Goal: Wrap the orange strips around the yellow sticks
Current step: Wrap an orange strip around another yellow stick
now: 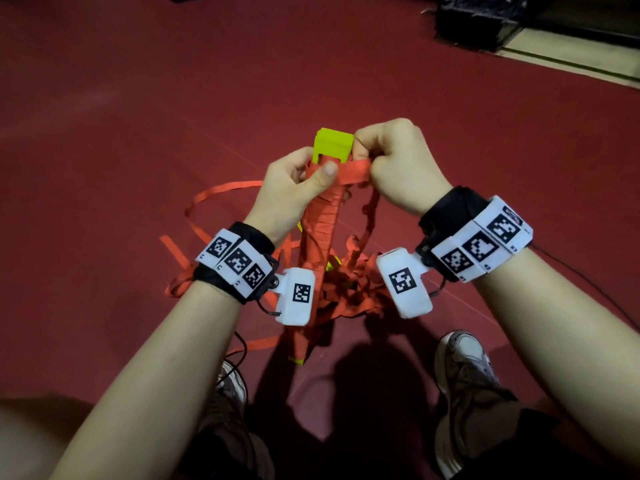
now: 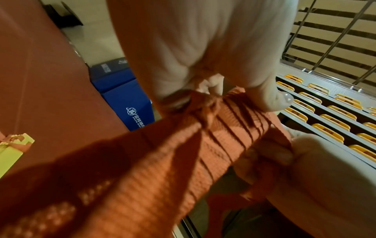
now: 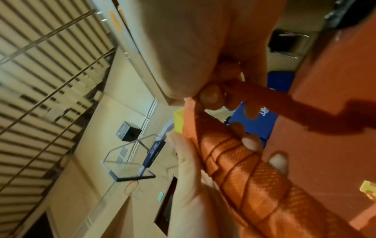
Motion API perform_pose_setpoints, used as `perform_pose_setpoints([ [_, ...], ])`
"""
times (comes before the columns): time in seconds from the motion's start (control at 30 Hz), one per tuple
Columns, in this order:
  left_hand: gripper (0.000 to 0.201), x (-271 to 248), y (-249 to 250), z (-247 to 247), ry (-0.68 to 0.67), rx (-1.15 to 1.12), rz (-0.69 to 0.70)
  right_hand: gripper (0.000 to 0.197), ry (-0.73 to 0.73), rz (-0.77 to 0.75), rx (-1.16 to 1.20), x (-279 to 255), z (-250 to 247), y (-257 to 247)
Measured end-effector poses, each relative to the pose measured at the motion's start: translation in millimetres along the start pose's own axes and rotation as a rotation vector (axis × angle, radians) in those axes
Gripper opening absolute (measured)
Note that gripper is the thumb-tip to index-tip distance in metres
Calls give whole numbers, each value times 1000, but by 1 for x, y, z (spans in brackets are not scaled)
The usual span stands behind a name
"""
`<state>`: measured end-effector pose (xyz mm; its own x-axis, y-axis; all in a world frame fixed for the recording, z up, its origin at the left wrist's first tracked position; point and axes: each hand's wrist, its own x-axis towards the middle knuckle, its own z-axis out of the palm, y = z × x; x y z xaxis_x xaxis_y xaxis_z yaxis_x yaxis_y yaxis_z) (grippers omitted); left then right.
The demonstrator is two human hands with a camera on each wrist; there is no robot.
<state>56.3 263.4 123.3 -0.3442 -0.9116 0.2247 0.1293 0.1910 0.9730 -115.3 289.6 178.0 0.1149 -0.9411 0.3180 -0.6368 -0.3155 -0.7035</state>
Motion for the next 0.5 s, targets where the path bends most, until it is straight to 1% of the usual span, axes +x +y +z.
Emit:
perform_pose_setpoints([
  [0.07,76,0,0,2,-3,-19,-13,19,-30,77,198,0,3,-3],
  [0.1,76,0,-1,2,-4,-35,-19,18,-42,102,289,0,3,-4],
  [0.17,71,-1,-1,4,-8,-63,-22,10,-67,150,417,0,1,-5],
  [0.23,61,-1,-1,6,1,-92,-33,28,-122,143,456,2,-4,0],
  [0.27,58,-2,-1,7,10,-105,-37,36,-154,107,414,2,-6,2],
  [0.3,59,-2,-1,8,24,-109,-39,36,-171,60,330,2,-8,4],
  [0.4,73,-1,0,5,63,-111,-54,17,-177,-44,91,4,-13,8],
  [0.47,80,-1,1,1,54,-107,-59,14,-198,-76,-1,5,-17,10],
  [0.5,80,-1,2,-1,30,-105,-66,15,-210,-87,-31,5,-18,10],
])
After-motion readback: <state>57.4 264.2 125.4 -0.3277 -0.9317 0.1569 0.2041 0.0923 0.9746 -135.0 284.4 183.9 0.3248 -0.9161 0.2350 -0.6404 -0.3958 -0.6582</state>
